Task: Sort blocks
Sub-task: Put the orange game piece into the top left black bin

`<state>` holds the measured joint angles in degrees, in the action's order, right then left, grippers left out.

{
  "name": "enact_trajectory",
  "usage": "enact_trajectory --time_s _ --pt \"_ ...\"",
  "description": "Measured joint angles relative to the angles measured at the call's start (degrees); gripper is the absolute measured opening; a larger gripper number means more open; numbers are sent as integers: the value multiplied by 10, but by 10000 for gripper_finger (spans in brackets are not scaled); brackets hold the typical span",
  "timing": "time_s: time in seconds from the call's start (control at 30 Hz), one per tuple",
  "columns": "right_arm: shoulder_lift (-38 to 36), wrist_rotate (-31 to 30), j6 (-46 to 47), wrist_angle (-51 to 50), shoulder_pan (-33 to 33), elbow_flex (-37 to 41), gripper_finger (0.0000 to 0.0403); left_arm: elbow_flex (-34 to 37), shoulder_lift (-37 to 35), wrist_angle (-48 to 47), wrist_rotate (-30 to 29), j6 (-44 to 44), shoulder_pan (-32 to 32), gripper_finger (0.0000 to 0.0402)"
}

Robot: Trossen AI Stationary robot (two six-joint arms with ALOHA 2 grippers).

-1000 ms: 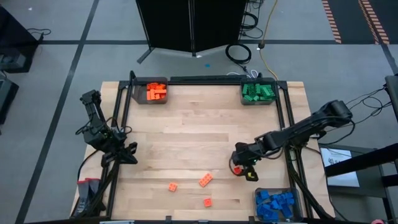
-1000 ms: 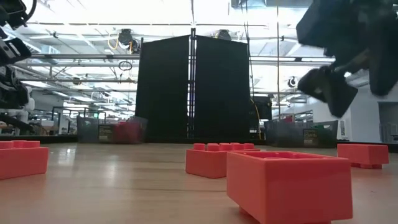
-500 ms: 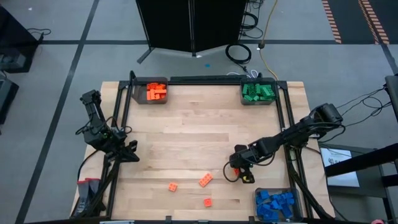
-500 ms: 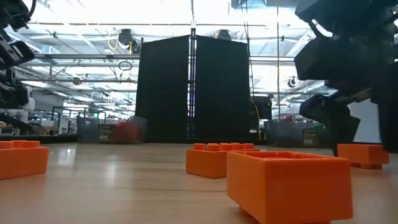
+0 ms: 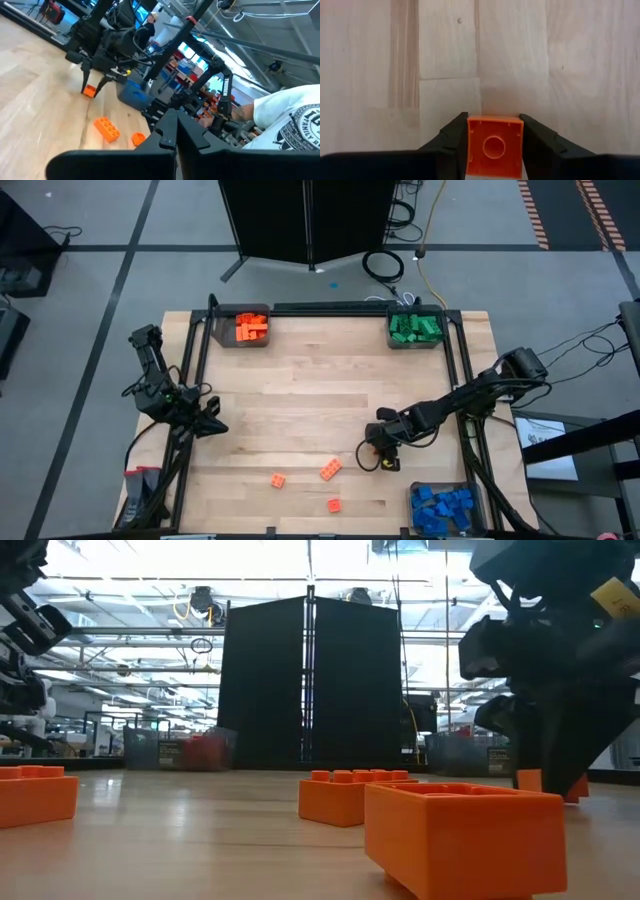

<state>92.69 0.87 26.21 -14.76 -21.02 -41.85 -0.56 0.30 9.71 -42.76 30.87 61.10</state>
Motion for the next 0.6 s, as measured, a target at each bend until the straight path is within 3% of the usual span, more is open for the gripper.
enact_trajectory --time_s 0.27,0.4,0.5,0.6 --pt "1 2 20 6 2 -2 122 0 0 0 -4 -12 0 0" --pt "6 2 32 -6 15 -30 122 0 0 2 -33 -43 0 0" --pt "5 -53 29 14 43 -73 122 0 0 3 -60 -28 0 0" --pt "4 -96 -1 56 90 -119 122 0 0 -1 -33 20 0 0"
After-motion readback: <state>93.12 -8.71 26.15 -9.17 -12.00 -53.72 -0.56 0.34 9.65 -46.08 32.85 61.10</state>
